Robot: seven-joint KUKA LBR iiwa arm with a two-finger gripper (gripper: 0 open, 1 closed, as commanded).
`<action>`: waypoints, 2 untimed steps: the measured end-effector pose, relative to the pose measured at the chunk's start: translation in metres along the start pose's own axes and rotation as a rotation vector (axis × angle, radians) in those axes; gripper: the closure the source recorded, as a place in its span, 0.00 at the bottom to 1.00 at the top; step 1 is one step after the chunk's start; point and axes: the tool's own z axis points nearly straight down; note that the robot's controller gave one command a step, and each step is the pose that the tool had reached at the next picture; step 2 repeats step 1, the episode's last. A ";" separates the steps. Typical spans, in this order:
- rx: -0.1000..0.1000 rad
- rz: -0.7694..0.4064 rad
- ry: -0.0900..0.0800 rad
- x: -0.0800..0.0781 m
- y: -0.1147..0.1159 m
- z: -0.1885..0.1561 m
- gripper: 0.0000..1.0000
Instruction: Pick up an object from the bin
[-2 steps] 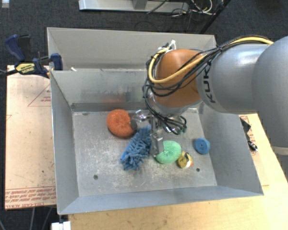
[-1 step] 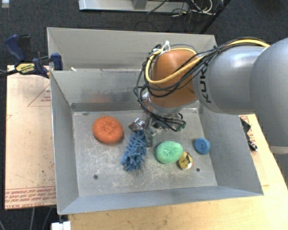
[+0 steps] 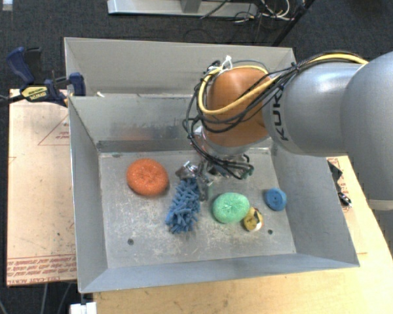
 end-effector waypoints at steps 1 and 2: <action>0.002 -0.028 -0.006 -0.005 -0.001 -0.146 1.00; 0.002 -0.028 -0.006 -0.005 -0.001 -0.146 1.00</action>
Offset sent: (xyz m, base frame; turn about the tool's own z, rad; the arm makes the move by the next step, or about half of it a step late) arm 0.0000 0.0000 0.0000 0.0000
